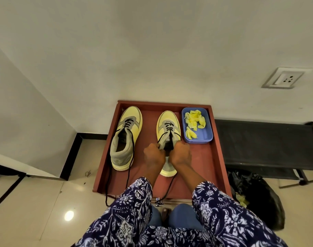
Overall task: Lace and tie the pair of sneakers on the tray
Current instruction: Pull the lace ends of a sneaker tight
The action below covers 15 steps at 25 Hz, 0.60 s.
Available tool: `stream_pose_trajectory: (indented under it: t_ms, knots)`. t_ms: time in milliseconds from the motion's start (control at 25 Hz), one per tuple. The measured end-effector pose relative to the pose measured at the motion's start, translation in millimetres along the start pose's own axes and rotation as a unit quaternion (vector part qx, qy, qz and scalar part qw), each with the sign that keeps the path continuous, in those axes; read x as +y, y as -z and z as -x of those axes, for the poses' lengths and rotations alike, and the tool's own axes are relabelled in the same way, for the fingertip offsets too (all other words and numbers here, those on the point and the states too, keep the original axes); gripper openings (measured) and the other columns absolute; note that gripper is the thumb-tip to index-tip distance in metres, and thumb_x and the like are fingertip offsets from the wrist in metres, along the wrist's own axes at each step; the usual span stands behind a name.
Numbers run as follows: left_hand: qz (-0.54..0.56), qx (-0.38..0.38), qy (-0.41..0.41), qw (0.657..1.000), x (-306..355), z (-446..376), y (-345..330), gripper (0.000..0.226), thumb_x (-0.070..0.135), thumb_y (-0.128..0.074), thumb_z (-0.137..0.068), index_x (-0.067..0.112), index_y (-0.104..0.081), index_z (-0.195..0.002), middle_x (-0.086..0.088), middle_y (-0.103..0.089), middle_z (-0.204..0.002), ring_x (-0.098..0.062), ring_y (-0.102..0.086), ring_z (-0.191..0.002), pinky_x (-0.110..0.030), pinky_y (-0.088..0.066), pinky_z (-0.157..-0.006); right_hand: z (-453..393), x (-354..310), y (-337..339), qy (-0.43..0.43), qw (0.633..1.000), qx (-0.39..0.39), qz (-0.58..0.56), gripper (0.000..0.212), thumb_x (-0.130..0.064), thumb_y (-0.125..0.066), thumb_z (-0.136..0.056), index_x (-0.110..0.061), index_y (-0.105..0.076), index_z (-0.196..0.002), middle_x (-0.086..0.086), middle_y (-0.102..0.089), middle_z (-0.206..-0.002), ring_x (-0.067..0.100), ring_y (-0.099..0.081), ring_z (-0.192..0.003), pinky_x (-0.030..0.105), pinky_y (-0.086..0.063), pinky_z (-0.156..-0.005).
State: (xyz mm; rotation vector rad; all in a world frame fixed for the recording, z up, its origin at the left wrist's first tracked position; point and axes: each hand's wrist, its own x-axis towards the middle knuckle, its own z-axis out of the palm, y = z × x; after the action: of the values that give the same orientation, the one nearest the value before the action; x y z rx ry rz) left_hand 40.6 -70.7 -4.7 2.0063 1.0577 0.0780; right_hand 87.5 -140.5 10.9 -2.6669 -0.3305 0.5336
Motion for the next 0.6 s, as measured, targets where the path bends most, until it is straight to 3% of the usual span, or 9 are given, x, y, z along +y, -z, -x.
stream_pose_trajectory:
  t_ms: [600]
  knots:
    - [-0.029,0.0,-0.038,0.999,11.2,-4.0,-13.4,0.023,0.006,-0.05,-0.088,0.0,-0.067,-0.102,-0.023,-0.067,-0.104,-0.04,-0.058,-0.101,-0.039,-0.043,-0.082,-10.5,11.3,4.6,-0.01,0.999,0.008,-0.033,0.035,-0.003,-0.045,-0.086,0.004,-0.047,-0.121,0.024,-0.045,-0.126,0.04,-0.05,-0.111,0.039,-0.043,-0.093]
